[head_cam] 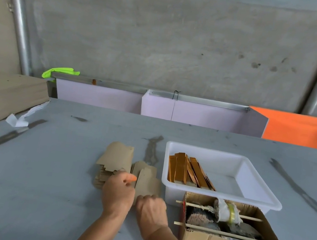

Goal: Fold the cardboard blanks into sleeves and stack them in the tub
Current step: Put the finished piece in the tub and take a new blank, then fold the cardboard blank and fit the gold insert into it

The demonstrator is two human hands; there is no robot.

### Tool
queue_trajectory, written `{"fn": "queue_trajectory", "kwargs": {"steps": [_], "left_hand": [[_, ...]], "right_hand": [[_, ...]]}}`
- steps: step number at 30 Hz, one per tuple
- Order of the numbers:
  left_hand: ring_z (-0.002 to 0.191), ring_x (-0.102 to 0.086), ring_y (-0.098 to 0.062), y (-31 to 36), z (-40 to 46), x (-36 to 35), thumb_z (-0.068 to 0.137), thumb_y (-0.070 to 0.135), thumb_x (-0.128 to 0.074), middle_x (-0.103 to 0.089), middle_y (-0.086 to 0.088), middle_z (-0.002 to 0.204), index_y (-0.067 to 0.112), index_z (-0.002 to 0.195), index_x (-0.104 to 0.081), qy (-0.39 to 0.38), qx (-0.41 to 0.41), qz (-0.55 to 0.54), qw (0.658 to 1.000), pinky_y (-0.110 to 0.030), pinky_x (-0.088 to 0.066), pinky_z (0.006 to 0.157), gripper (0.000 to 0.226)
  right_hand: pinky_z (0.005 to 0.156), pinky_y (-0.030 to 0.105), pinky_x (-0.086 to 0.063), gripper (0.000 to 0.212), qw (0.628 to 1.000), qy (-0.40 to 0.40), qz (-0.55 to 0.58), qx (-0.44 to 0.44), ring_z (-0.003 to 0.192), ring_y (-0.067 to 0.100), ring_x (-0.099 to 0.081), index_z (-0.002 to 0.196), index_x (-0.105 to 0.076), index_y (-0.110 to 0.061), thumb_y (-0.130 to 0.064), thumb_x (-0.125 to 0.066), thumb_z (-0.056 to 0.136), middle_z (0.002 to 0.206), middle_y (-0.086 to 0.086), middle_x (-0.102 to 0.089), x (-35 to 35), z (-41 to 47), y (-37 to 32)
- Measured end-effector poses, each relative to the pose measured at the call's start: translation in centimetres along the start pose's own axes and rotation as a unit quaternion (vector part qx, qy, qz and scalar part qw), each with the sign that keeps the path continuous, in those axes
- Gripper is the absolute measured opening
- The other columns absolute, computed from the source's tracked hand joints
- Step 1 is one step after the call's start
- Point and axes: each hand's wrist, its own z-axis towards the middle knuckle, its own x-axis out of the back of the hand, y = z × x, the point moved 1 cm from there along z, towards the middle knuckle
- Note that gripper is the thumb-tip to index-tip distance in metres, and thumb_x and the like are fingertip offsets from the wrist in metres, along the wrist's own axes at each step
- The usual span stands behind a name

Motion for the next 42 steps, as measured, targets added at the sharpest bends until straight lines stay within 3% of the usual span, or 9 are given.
{"fn": "queue_trajectory", "kwargs": {"steps": [4,8,15,20,25,31,34,38,42], "left_hand": [[0.094,-0.064,-0.017,0.1,-0.3,0.2,0.08,-0.01,-0.049,-0.071,0.001,0.094,0.012,0.086,-0.073,-0.001,0.001,-0.005,1.0,-0.025,-0.046,0.083,0.033],[0.094,-0.064,-0.018,0.0,-0.5,0.8,0.079,-0.01,-0.05,-0.072,-0.002,0.097,0.011,0.09,-0.074,0.007,0.005,0.003,1.0,-0.025,-0.047,0.084,0.034],[0.104,-0.061,-0.024,1.2,-1.2,2.0,0.085,0.005,-0.058,-0.068,-0.007,0.11,0.012,0.11,-0.067,0.011,-0.003,-0.006,1.0,-0.034,-0.047,0.093,0.027],[0.117,-0.052,-0.021,2.3,-2.0,2.9,0.087,0.028,-0.065,-0.056,-0.003,0.124,0.014,0.131,-0.051,-0.049,-0.008,-0.036,0.998,-0.037,-0.042,0.101,0.048],[0.086,-0.066,-0.014,3.2,-4.3,2.4,0.086,0.015,-0.067,-0.073,0.005,0.086,0.017,0.097,-0.068,-0.161,0.041,-0.153,0.974,-0.022,-0.049,0.065,0.011],[0.065,-0.067,-0.01,4.3,-7.7,0.4,0.086,0.002,-0.063,-0.073,-0.001,0.073,0.009,0.086,-0.069,-0.25,0.04,-0.183,0.95,-0.025,-0.051,0.059,0.009],[0.078,-0.065,-0.017,4.0,-9.3,-0.6,0.084,0.003,-0.065,-0.072,-0.009,0.079,0.008,0.082,-0.069,-0.28,0.012,-0.161,0.947,-0.033,-0.054,0.074,0.007],[0.068,-0.063,-0.009,4.1,-10.9,-1.8,0.077,0.0,-0.07,-0.07,0.002,0.068,0.019,0.068,-0.069,-0.272,-0.103,-0.116,0.95,-0.012,-0.048,0.062,0.021],[0.069,-0.061,-0.002,3.4,-12.0,-2.2,0.068,-0.008,-0.075,-0.067,0.013,0.069,0.016,0.07,-0.069,-0.209,-0.339,-0.01,0.917,-0.013,-0.047,0.066,0.025]], "right_hand": [[0.062,0.031,-0.035,0.019,1.0,-0.024,-0.01,0.006,0.08,0.029,-0.052,0.103,-0.06,-0.003,0.001,-0.042,0.095,0.08,0.014,-0.056,0.6,-0.8,-0.2],[0.052,0.027,-0.028,0.023,0.999,-0.029,0.014,0.017,0.098,0.034,-0.06,0.107,-0.058,-0.001,0.006,-0.043,0.092,0.106,0.017,-0.063,1.5,-1.9,-0.4],[0.068,0.032,-0.04,0.021,0.986,0.115,0.101,-0.069,0.092,0.029,-0.062,0.112,-0.054,-0.009,-0.004,-0.043,0.094,0.102,0.011,-0.064,4.9,-3.1,0.9],[0.059,0.028,-0.047,0.022,0.849,0.221,0.433,-0.208,0.063,0.017,-0.056,0.068,-0.063,-0.01,-0.02,-0.064,0.088,0.068,0.002,-0.062,6.6,-6.5,3.8],[0.061,0.024,-0.046,0.009,0.675,0.112,0.673,-0.281,0.081,0.014,-0.058,0.076,-0.065,-0.018,-0.019,-0.068,0.085,0.084,-0.003,-0.063,6.8,-10.8,5.8],[0.062,0.027,-0.05,0.002,0.628,0.186,0.682,-0.326,0.082,0.018,-0.062,0.088,-0.066,-0.018,-0.019,-0.065,0.088,0.089,0.003,-0.066,6.1,-15.6,9.2],[0.059,0.018,-0.047,0.014,0.639,0.236,0.665,-0.307,0.066,0.01,-0.06,0.074,-0.07,-0.011,-0.013,-0.065,0.087,0.07,0.0,-0.067,5.3,-17.5,10.6],[0.052,0.011,-0.044,0.02,0.691,0.287,0.622,-0.23,0.061,0.005,-0.061,0.07,-0.072,-0.017,-0.007,-0.065,0.086,0.068,-0.002,-0.07,4.6,-19.5,11.9],[0.068,0.015,-0.043,0.016,0.842,0.412,0.332,-0.108,0.073,0.006,-0.057,0.072,-0.07,-0.018,-0.005,-0.068,0.082,0.073,-0.015,-0.064,3.6,-21.5,12.8]]}}
